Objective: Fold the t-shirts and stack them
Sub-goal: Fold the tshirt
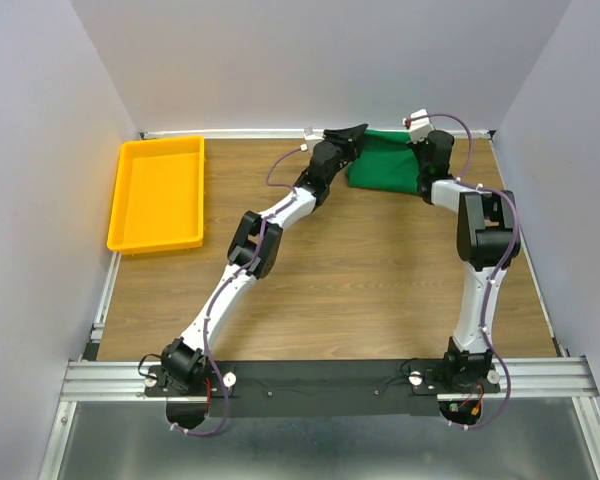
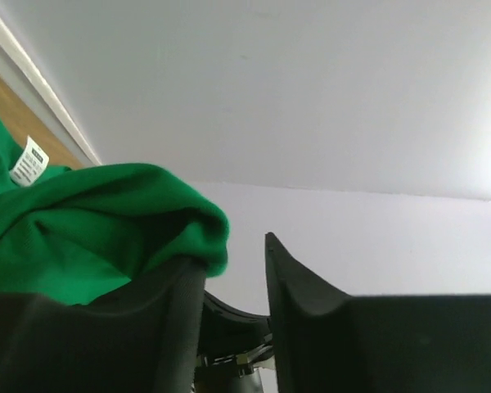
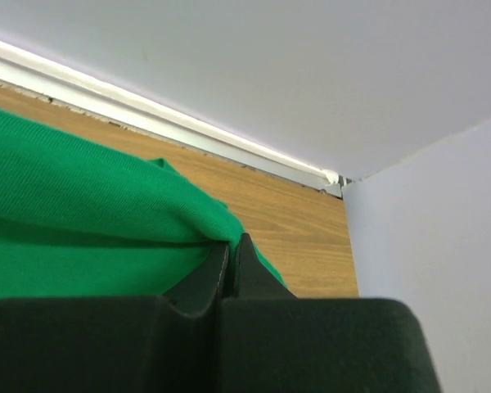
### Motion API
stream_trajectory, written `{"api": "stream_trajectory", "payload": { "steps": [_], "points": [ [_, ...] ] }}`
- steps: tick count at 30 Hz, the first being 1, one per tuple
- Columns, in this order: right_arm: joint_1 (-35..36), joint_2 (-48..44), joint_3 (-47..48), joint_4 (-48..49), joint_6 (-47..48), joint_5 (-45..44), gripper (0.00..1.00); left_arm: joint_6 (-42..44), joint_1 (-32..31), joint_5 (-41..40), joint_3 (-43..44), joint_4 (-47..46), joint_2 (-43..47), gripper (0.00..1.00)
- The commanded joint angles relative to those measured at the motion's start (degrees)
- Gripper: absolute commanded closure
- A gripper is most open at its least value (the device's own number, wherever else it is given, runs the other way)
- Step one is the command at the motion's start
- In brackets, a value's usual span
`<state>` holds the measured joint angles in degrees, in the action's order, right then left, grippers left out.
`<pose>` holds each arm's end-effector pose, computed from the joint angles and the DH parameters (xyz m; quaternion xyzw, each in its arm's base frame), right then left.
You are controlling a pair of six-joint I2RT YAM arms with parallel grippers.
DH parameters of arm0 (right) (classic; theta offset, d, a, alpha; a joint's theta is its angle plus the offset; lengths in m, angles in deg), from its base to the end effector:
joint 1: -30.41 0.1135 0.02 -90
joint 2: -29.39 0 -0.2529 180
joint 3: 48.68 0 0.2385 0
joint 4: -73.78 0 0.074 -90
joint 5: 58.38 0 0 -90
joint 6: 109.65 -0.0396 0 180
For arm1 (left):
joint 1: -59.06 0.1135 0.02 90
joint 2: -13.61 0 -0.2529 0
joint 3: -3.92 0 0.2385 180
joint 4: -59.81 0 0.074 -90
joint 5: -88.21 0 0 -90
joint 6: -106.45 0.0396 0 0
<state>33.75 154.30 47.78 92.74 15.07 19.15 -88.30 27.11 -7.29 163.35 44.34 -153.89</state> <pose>0.4852 0.0198 0.1887 -0.1810 0.7401 -0.2535 0.5960 0.5243 -0.3225 0.1494 -0.4202 0.5092 -0.6858 0.3063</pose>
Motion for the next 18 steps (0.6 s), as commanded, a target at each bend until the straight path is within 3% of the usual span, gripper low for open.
{"api": "stream_trajectory", "payload": {
  "steps": [1, 3, 6, 12, 18],
  "points": [
    [-0.52, 4.2, 5.2, 1.54, 0.96, -3.79, 0.99, 2.09, 2.58, 1.19, -2.71, -4.75, 2.52, 0.52],
    [-0.61, 6.22, 6.88, 0.83, 1.05, -4.49, 0.99, 5.6, 3.64, 2.93, -6.67, -5.55, 6.11, 0.44],
    [-0.52, 7.81, 8.46, 0.74, 1.75, -4.14, 0.99, 11.04, 4.87, 5.23, -10.72, -6.87, 11.04, 0.43],
    [-0.52, 10.45, 12.06, 0.39, 3.07, -3.97, 0.99, 18.08, 7.16, 10.24, -31.52, -20.82, 21.84, 0.41],
    [-0.52, 11.33, 13.56, 0.39, 4.13, -2.39, 1.0, 24.14, 8.83, 15.33, -44.55, -28.4, 29.06, 0.41]
  ]
}}
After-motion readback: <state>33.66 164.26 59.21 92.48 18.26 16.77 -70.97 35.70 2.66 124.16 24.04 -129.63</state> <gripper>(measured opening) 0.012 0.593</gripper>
